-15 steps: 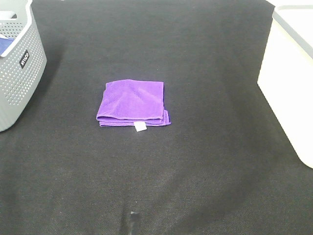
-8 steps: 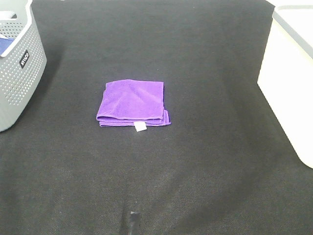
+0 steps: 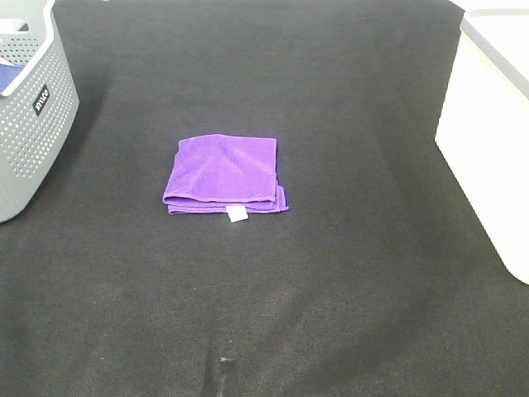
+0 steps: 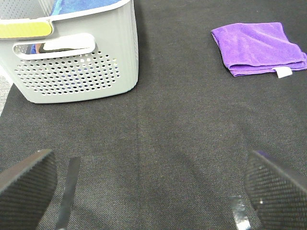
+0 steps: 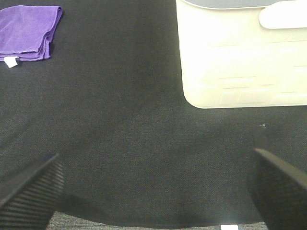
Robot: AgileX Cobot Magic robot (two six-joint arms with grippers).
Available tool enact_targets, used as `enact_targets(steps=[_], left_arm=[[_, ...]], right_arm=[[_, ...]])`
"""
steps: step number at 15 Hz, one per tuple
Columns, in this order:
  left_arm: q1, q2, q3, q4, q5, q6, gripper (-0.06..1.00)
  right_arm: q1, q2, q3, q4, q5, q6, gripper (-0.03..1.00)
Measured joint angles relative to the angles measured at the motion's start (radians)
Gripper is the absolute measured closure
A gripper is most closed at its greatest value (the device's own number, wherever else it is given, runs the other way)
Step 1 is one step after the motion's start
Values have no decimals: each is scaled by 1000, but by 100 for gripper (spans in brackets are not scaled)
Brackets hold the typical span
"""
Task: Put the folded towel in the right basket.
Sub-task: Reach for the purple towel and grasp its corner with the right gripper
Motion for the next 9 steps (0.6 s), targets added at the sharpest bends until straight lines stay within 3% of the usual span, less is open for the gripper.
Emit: enact_targets(steps=[9], left_arm=[[0,0,0,0,0,0,-4]], right_arm=[[0,0,0,0,0,0,-2]])
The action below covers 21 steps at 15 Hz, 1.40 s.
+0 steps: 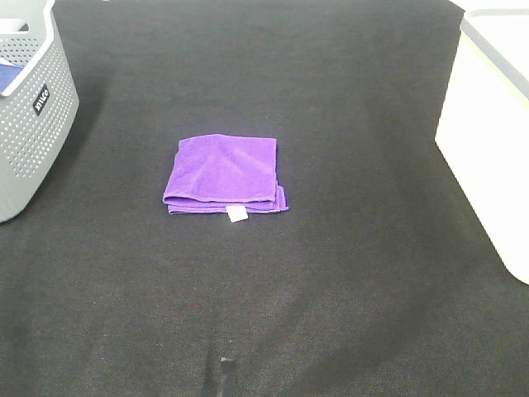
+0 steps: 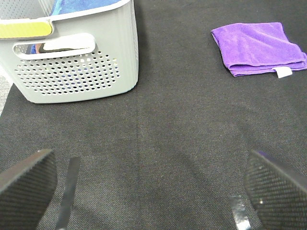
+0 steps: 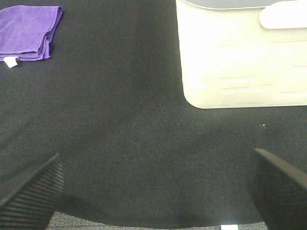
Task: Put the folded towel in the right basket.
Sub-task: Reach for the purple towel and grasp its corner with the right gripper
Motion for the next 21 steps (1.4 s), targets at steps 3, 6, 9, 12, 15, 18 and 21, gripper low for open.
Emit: enact_targets(steps=[3,6,9,12,15,18,21], left_arm=[[0,0,0,0,0,0,-4],[0,0,0,0,0,0,-4],[0,0,0,0,0,0,-4],[0,0,0,0,0,0,-4],[0,0,0,0,0,0,-4],[0,0,0,0,0,0,-4],[0,0,0,0,0,0,-4]], right_arm=[[0,0,0,0,0,0,-2],[0,0,0,0,0,0,-2],[0,0,0,0,0,0,-2],[0,0,0,0,0,0,-2],[0,0,0,0,0,0,-2],[0,0,0,0,0,0,-2],[0,7,-2,1,0,-45,-2]])
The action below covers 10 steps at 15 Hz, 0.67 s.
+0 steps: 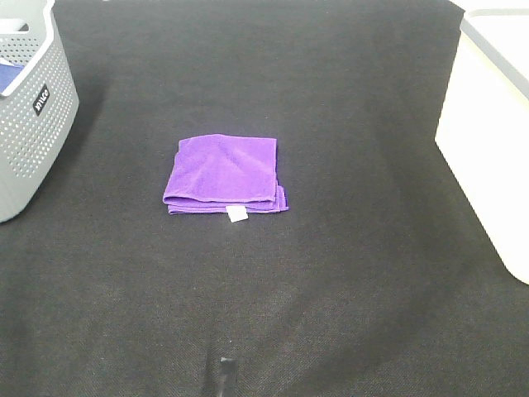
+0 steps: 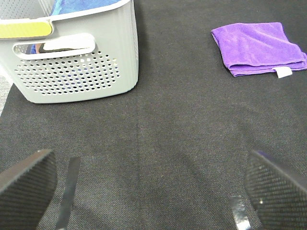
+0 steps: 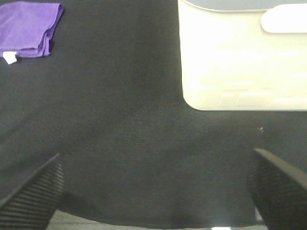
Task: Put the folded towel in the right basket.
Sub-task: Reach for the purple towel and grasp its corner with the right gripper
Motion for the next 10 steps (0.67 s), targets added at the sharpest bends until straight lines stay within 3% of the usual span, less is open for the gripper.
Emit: enact_targets(steps=[2,7,10], left_arm=[[0,0,0,0,0,0,-4],[0,0,0,0,0,0,-4],[0,0,0,0,0,0,-4]], right_arm=[[0,124,-87,17,1,-83,-2],[0,851,-531,41,-9,-66,-2],[0,1135,-692,46,-8,-61,-2]])
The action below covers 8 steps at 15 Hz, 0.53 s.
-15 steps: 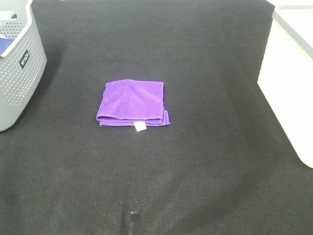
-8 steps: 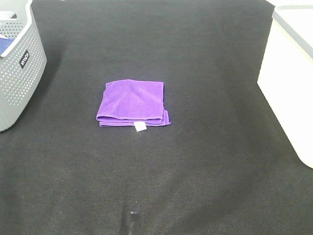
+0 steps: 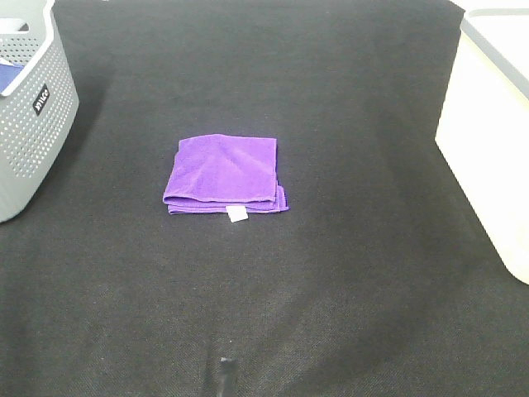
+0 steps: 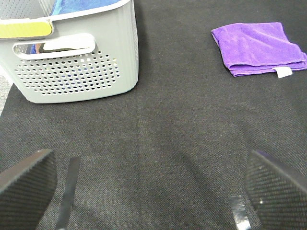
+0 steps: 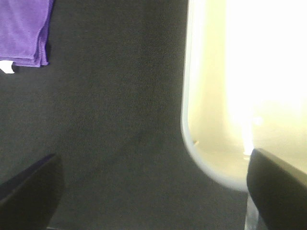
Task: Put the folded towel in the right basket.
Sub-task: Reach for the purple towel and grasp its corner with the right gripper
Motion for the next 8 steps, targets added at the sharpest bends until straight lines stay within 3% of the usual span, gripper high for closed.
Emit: enact_targets(steps=[4,8], left_arm=[[0,0,0,0,0,0,-4],[0,0,0,0,0,0,-4]], right_arm=[[0,187,-83,51,15,0,-2],[3,336,-115,202,-45,-26,0]])
